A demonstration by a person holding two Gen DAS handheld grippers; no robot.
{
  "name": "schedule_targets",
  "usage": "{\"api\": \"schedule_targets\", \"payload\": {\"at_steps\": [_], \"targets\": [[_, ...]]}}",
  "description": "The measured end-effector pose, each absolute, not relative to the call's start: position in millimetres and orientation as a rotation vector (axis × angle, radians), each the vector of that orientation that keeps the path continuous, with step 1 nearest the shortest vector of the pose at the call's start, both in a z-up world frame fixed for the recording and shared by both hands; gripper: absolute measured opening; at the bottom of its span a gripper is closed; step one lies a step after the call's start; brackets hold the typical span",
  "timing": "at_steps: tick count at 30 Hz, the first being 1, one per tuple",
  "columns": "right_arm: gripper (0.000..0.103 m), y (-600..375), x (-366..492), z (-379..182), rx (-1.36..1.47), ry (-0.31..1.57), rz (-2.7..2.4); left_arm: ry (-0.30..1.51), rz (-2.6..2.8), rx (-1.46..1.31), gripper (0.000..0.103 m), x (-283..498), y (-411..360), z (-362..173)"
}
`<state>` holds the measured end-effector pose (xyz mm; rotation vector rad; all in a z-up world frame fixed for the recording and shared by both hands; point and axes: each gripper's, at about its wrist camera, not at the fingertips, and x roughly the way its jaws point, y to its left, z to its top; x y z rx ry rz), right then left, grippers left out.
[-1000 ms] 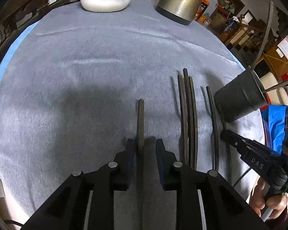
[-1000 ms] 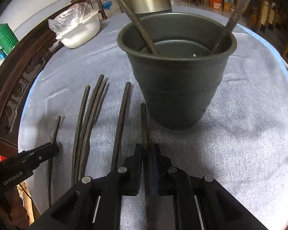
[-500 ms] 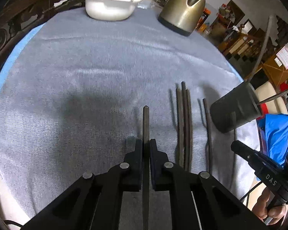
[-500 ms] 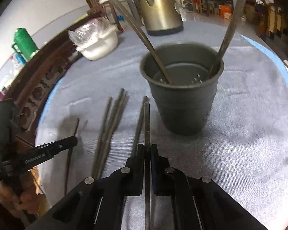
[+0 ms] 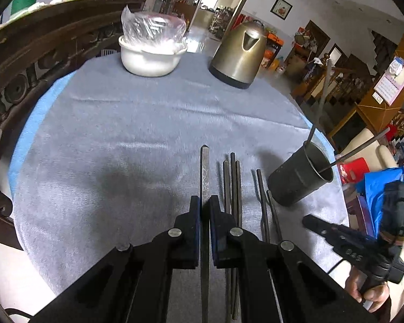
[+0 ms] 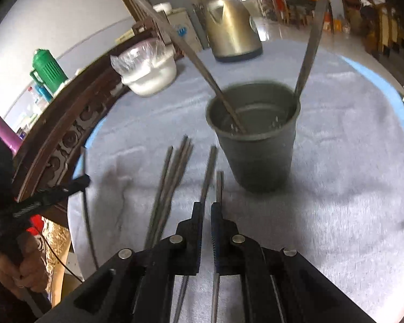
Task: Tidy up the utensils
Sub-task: 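Lift both held chopsticks and carry them over the grey cup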
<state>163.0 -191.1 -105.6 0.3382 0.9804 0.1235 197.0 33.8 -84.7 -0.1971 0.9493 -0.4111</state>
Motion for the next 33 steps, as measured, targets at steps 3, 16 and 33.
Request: {"api": "schedule_targets", "payload": {"at_steps": [3,16,33], "targets": [[0.009,-188,169,-119,0.313,1.035,0.116,0.921,-0.423,-0.185,0.007,192,33,-76],[0.010,-183,188,-149,0.309,1.128,0.068,0.881,-0.420,-0.160,0.007,182,28,-62],[0.006,-178,171,-110,0.260,0.953,0.137,0.851,-0.419,-0.155,0.007,174,27,-48]]}}
